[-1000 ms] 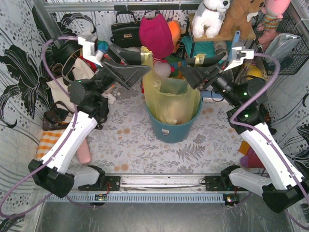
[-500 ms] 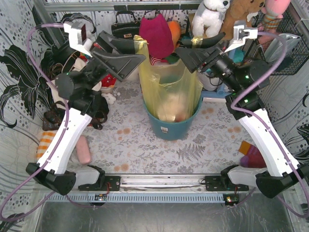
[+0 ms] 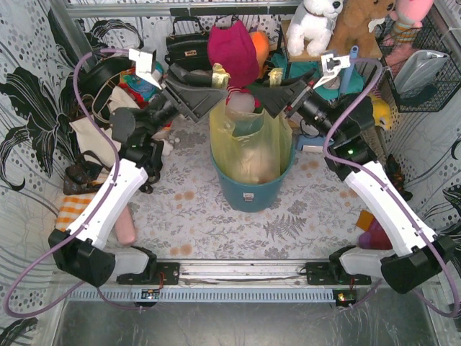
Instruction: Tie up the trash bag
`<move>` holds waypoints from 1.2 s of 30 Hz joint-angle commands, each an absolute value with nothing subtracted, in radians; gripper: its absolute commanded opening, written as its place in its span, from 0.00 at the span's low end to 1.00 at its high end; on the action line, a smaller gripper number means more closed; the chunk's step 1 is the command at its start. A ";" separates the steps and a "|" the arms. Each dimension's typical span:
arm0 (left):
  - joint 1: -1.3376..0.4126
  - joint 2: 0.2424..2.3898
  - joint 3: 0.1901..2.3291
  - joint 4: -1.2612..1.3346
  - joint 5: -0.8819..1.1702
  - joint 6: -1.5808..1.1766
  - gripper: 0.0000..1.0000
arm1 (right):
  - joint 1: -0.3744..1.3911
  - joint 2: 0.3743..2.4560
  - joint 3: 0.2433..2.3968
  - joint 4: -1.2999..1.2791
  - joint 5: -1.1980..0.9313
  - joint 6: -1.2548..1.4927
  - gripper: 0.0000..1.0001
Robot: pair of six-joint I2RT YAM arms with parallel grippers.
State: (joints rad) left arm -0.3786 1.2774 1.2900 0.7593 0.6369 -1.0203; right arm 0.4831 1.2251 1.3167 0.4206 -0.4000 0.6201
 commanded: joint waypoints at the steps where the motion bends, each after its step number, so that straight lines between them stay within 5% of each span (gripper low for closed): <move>1: -0.375 1.293 1.469 0.793 0.673 -0.999 0.84 | 0.486 1.267 1.505 0.445 -0.429 0.616 0.68; 7: -0.374 1.300 1.563 0.744 0.676 -0.958 0.84 | 0.485 1.301 1.628 0.452 -0.469 0.622 0.67; 21: -0.374 1.227 1.336 0.696 0.653 -0.921 0.84 | 0.485 1.215 1.503 0.245 -0.470 0.583 0.69; 36: -0.374 1.153 1.494 0.141 0.635 -0.600 0.85 | 0.486 1.152 1.671 -0.209 -0.325 0.445 0.73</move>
State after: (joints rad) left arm -0.3786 1.1622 1.4204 0.2722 0.6170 -0.7132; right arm 0.4831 1.1759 1.5921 -0.0860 -0.3870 0.5110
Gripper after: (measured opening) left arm 0.850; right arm 0.729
